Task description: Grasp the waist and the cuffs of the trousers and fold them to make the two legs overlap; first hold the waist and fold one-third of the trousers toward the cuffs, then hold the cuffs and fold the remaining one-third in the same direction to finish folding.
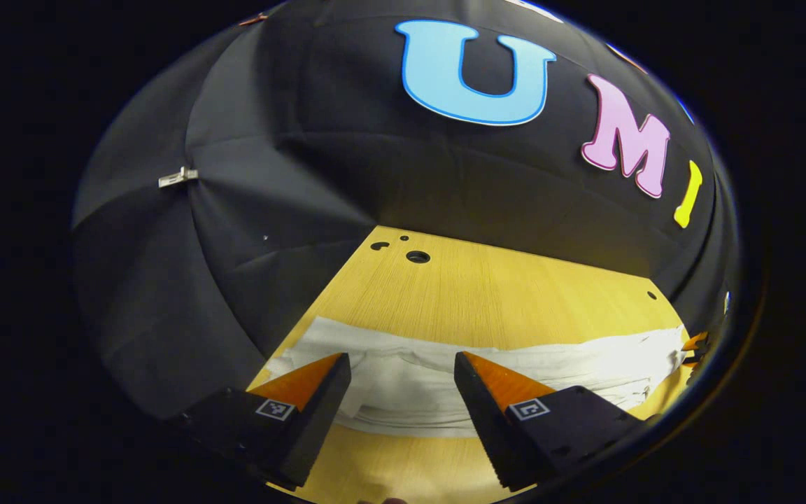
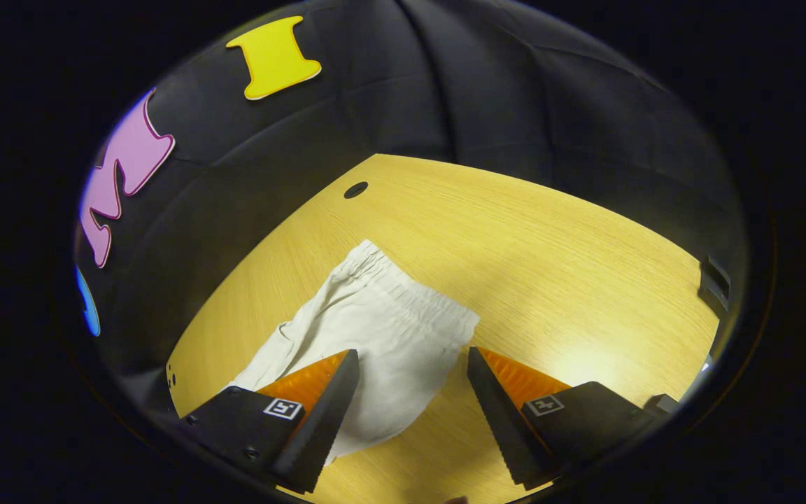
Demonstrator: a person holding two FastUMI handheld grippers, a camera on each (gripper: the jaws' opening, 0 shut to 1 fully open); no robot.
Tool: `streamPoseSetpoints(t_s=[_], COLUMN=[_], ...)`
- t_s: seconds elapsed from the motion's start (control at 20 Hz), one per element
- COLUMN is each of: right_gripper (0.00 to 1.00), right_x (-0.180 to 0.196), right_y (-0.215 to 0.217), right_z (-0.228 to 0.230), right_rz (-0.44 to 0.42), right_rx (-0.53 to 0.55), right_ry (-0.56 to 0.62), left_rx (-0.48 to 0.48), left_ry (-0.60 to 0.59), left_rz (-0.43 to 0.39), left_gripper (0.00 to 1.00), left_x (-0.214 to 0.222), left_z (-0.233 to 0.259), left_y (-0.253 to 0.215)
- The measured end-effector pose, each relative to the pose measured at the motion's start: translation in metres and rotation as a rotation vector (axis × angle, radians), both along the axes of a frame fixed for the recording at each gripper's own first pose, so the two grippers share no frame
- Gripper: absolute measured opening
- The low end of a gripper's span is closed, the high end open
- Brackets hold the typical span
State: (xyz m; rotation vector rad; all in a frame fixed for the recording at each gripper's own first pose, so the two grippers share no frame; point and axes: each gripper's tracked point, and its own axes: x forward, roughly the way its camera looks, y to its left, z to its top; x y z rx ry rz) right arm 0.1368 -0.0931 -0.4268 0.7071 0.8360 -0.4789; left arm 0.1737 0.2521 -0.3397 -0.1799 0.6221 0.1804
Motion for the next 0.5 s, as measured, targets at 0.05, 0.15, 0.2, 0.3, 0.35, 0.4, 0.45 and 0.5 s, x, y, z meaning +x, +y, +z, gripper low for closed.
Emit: streamPoseSetpoints(t_s=[0.05, 0.15, 0.2, 0.3, 0.35, 0.4, 0.45, 0.5], right_gripper=[0.99, 0.99, 0.99, 1.0, 0.98, 0.98, 0.98, 0.95], right_x=[0.002, 0.006, 0.006, 0.008, 0.01, 0.008, 0.006, -0.001], right_y=[-0.001, -0.002, -0.002, -0.006, -0.009, -0.01, -0.014, -0.016], right_z=[-0.002, -0.006, -0.008, -0.009, -0.009, -0.009, -0.012, -0.018], right_rz=[-0.012, -0.029, -0.034, -0.064, -0.083, -0.101, -0.113, -0.105], right_rx=[0.003, 0.01, 0.011, 0.009, 0.011, 0.016, 0.003, -0.012], right_ry=[0.003, 0.012, 0.016, 0.018, 0.019, 0.033, 0.064, 0.109], left_rx=[-0.01, -0.018, -0.02, -0.014, -0.011, -0.015, -0.025, -0.039], left_ry=[0.003, 0.011, 0.017, 0.03, 0.038, 0.046, 0.055, 0.065], left_rz=[0.012, 0.028, 0.032, 0.035, 0.038, 0.042, 0.046, 0.053], left_gripper=[0.95, 0.95, 0.95, 0.96, 0.96, 0.95, 0.95, 0.95], left_x=[-0.004, -0.008, -0.01, -0.015, -0.018, -0.021, -0.024, -0.027], left_z=[-0.001, -0.005, -0.008, -0.013, -0.016, -0.019, -0.022, -0.027], left_y=[0.002, 0.004, 0.006, 0.008, 0.008, 0.01, 0.01, 0.009])
